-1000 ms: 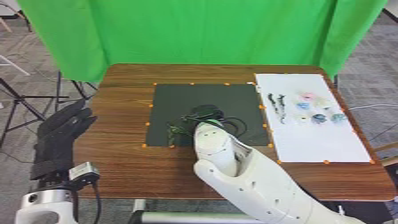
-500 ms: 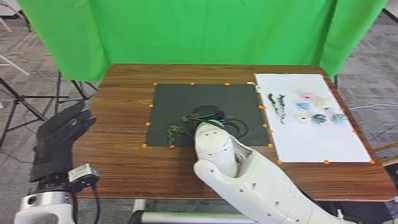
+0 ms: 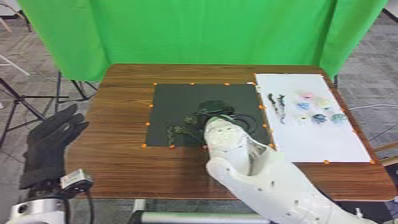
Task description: Arrange flowers
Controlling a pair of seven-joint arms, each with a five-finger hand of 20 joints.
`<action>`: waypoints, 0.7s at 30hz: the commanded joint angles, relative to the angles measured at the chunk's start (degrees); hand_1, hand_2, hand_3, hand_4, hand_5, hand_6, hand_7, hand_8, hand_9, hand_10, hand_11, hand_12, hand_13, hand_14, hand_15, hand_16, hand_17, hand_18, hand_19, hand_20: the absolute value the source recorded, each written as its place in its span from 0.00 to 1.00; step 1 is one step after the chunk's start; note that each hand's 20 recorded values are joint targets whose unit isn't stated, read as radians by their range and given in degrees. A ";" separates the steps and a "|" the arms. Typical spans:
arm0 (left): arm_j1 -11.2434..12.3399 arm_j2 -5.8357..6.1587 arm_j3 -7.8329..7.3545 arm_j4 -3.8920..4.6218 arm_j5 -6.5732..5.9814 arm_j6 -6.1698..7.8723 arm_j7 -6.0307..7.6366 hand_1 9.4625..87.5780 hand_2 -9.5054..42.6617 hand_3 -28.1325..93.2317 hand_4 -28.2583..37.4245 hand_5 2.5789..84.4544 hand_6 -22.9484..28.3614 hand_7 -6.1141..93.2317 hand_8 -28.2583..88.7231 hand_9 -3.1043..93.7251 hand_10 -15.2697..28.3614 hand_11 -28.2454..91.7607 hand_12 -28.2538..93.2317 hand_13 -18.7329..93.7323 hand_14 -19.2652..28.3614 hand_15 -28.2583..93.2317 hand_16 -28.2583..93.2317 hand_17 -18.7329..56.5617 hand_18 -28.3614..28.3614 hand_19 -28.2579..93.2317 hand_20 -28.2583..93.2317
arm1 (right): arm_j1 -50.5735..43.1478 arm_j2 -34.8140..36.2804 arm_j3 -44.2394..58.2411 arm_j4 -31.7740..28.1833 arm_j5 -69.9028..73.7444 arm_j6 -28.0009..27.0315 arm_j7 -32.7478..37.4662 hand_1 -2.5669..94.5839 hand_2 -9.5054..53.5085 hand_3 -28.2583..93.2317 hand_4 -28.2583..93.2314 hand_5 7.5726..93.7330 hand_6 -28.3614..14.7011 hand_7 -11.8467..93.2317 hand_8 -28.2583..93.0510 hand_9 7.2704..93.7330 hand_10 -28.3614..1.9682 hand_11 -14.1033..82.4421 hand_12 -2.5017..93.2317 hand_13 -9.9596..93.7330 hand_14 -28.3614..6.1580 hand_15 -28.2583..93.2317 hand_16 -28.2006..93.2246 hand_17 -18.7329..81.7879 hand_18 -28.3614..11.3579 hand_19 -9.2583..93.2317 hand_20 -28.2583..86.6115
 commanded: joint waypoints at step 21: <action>0.12 0.08 1.81 0.23 -1.39 1.43 2.26 0.21 0.30 0.92 0.14 0.46 0.65 0.22 0.15 0.38 0.80 0.54 0.28 0.37 0.96 0.75 0.09 0.13 0.87 0.72 0.25 | 0.53 19.32 9.00 1.42 5.42 20.58 0.44 0.31 0.25 0.83 0.09 0.68 0.35 0.24 0.17 0.70 0.22 0.50 0.24 0.79 0.45 0.79 0.38 0.71 0.24 1.00 0.11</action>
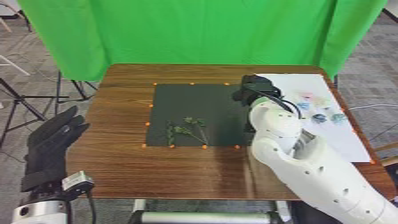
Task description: Arrange flowers
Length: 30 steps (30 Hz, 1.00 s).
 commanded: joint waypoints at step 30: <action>-1.79 -0.63 2.26 0.77 -0.15 -0.15 -0.29 0.21 0.30 0.92 0.14 0.46 0.65 0.22 0.15 0.38 0.80 0.54 0.28 0.37 0.96 0.75 0.09 0.13 0.87 0.72 0.25 | -1.45 4.47 4.60 11.29 2.56 -7.02 4.28 0.31 0.22 0.84 0.07 0.64 0.31 0.23 0.18 0.66 0.18 0.50 0.24 0.76 0.43 0.81 0.38 0.71 0.26 1.00 0.09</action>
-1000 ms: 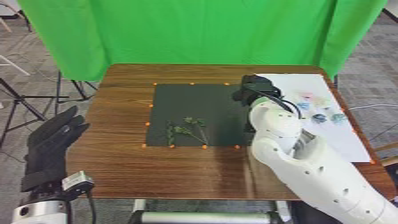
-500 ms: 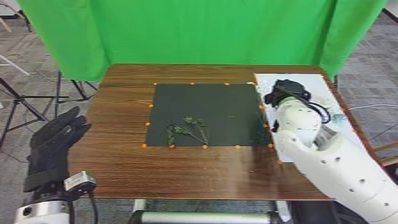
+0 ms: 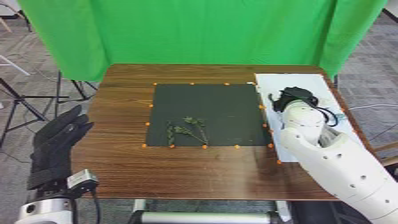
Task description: Arrange flowers
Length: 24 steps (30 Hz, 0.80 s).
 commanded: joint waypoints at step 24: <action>-0.72 -0.27 0.58 0.47 -0.30 -0.58 -0.76 0.21 0.30 0.92 0.14 0.46 0.65 0.22 0.15 0.38 0.80 0.54 0.28 0.37 0.96 0.75 0.09 0.13 0.87 0.72 0.25 | 0.76 -0.98 -5.28 3.84 -2.35 2.24 0.58 0.38 0.21 0.84 0.05 0.68 0.42 0.29 0.17 0.71 0.29 0.53 0.24 0.79 0.50 0.80 0.37 0.72 0.28 1.00 0.11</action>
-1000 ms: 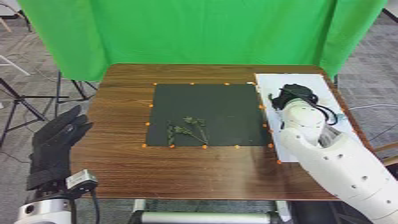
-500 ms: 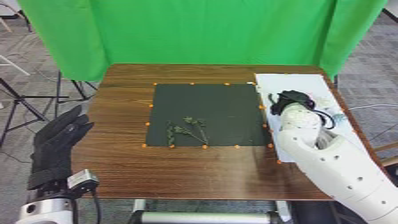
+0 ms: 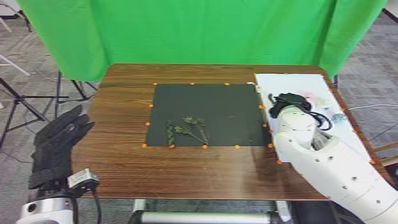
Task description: Arrange flowers
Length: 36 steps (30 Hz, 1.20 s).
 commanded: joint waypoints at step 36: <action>1.36 0.82 -0.51 -0.47 -0.80 0.63 0.04 0.21 0.31 0.92 0.14 0.46 0.65 0.22 0.15 0.38 0.80 0.54 0.28 0.37 0.96 0.75 0.09 0.13 0.87 0.72 0.24 | -1.90 3.37 -1.08 -8.37 -5.06 14.71 -2.58 0.55 0.11 0.86 0.00 0.85 0.57 0.38 0.35 0.89 0.51 0.61 0.27 0.91 0.67 0.79 0.40 0.76 0.26 1.00 0.36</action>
